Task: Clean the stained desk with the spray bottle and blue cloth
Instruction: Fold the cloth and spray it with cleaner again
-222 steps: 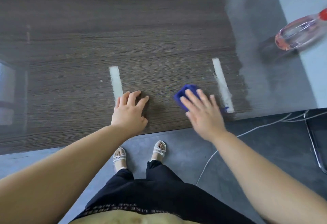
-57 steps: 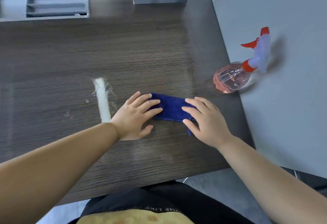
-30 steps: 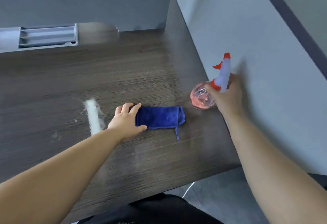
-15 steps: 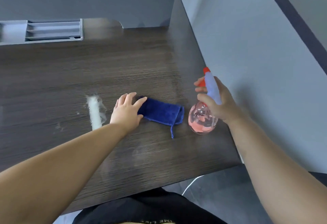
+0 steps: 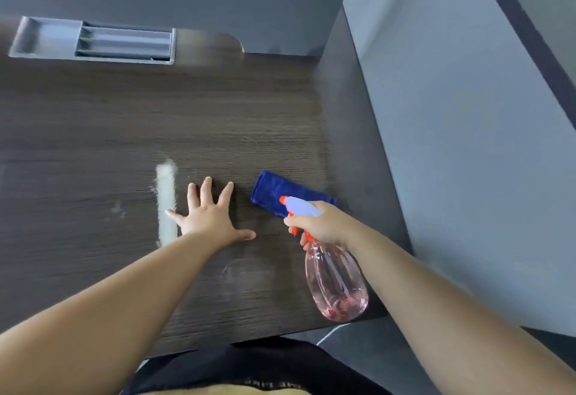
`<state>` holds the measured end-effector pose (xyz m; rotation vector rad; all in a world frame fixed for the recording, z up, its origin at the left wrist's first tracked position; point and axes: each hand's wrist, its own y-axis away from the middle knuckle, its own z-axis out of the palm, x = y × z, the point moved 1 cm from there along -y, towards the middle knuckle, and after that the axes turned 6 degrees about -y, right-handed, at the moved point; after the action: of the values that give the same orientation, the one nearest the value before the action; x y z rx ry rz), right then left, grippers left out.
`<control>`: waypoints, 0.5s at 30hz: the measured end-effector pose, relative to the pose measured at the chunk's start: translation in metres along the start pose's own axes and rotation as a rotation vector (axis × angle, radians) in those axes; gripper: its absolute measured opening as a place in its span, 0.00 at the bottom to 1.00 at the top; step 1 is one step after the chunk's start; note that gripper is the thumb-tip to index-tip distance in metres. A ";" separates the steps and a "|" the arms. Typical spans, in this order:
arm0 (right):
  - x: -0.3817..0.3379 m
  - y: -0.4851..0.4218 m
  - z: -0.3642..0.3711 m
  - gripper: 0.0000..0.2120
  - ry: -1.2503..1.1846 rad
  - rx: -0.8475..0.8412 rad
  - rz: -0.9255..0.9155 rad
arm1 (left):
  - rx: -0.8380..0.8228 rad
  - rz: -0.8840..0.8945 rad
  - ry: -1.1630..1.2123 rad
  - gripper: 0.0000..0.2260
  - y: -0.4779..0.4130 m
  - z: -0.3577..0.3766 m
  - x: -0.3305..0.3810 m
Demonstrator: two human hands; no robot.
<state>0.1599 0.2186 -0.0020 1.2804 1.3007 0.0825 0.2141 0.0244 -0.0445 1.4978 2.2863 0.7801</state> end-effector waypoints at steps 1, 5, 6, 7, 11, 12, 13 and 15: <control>0.000 -0.004 0.002 0.21 -0.009 0.027 0.027 | 0.000 -0.002 0.004 0.51 -0.001 -0.001 0.001; 0.000 -0.012 0.003 0.21 -0.033 0.095 0.132 | -0.013 -0.006 0.008 0.52 -0.002 -0.005 0.003; -0.001 -0.012 0.003 0.19 -0.040 0.097 0.145 | -0.025 -0.006 0.004 0.52 -0.001 -0.005 0.003; -0.002 -0.011 0.002 0.16 -0.056 0.100 0.152 | -0.037 -0.007 0.002 0.52 -0.001 -0.006 0.004; 0.001 -0.011 -0.004 0.11 -0.096 0.148 0.170 | -0.073 -0.012 0.003 0.52 -0.003 -0.011 0.006; 0.002 -0.011 -0.005 0.12 -0.089 0.169 0.186 | -0.079 -0.012 0.000 0.52 -0.003 -0.011 0.006; 0.004 -0.010 -0.007 0.15 -0.062 0.180 0.208 | -0.084 -0.015 -0.004 0.52 -0.003 -0.012 0.006; 0.008 -0.006 -0.010 0.24 -0.012 0.188 0.249 | -0.095 -0.021 -0.011 0.52 -0.005 -0.011 0.007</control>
<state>0.1518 0.2281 -0.0092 1.5975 1.1539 0.1300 0.2017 0.0260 -0.0378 1.4309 2.2203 0.8598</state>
